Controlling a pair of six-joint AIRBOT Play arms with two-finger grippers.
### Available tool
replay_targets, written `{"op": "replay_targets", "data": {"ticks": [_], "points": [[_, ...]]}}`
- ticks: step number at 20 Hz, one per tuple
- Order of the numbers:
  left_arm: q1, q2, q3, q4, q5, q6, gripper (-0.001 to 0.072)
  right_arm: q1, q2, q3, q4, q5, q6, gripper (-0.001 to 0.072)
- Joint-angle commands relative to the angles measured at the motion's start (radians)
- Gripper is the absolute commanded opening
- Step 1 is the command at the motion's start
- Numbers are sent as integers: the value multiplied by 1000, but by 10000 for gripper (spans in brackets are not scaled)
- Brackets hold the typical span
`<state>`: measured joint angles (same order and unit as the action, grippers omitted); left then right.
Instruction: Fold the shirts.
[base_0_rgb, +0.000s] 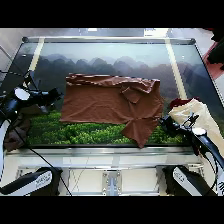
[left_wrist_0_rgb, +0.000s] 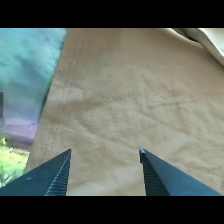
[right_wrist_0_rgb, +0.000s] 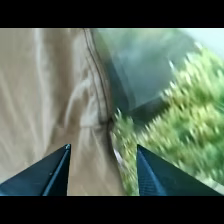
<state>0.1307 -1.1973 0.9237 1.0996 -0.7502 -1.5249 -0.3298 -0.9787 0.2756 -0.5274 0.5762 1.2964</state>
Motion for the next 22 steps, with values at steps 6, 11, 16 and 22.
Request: {"op": "replay_targets", "data": {"ticks": [6, 11, 16, 22], "points": [[0, 1, 0, -8, 7, 15, 463, 200, -39, -10, 161, -221, -37, 371], [0, 1, 0, -8, 5, 38, 463, 199, -80, 6, 205, -229, -37, 259], [0, -2, 0, -8, -3, 2, 464, 199, -50, 111, 195, -183, -75, 29], [6, -15, 0, 282, -45, -657, 463, 199, -34, 204, 191, -69, -102, 29]]}}
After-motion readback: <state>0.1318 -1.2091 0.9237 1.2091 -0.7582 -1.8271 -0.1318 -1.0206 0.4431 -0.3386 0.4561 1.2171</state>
